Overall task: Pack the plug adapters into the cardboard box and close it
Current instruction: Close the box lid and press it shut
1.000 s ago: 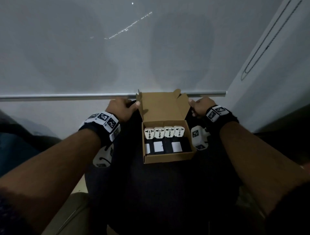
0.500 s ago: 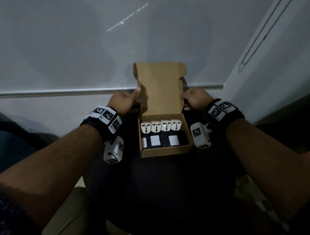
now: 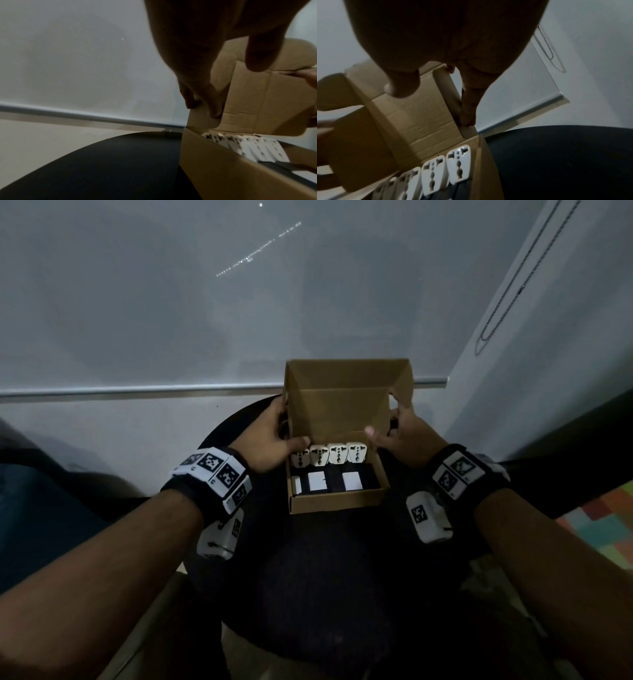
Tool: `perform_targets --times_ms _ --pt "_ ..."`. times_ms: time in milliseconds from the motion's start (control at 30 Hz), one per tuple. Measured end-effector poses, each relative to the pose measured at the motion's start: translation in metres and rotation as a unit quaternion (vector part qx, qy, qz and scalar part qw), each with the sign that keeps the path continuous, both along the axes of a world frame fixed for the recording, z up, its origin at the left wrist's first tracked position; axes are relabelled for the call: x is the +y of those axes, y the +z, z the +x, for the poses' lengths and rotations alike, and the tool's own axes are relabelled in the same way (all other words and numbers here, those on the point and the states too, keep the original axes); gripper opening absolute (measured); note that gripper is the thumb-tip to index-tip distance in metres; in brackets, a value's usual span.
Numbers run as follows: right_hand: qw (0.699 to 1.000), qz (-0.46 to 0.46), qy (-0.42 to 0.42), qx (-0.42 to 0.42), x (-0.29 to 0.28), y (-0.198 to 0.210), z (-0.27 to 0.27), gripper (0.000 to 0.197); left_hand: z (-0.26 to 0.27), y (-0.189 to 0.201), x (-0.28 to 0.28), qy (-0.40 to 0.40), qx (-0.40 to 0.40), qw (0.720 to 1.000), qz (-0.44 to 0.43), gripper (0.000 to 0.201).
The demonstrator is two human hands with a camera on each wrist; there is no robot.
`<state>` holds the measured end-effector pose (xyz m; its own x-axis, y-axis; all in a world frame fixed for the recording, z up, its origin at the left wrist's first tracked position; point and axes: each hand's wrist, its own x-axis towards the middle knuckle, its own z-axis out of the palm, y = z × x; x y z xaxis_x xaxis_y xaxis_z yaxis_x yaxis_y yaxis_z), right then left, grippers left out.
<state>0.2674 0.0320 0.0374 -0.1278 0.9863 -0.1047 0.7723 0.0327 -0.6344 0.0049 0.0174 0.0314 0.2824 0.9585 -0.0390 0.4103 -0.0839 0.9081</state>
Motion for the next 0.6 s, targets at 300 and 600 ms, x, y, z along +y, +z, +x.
perform_targets --times_ms 300,600 --pt "1.0 -0.02 0.006 0.02 -0.019 -0.033 0.022 0.028 -0.005 -0.023 -0.011 -0.038 0.116 0.992 0.0 0.055" --pt "0.997 0.019 0.042 0.068 -0.031 -0.052 0.03 0.078 -0.007 -0.031 -0.006 -0.025 0.201 0.979 -0.017 0.076"
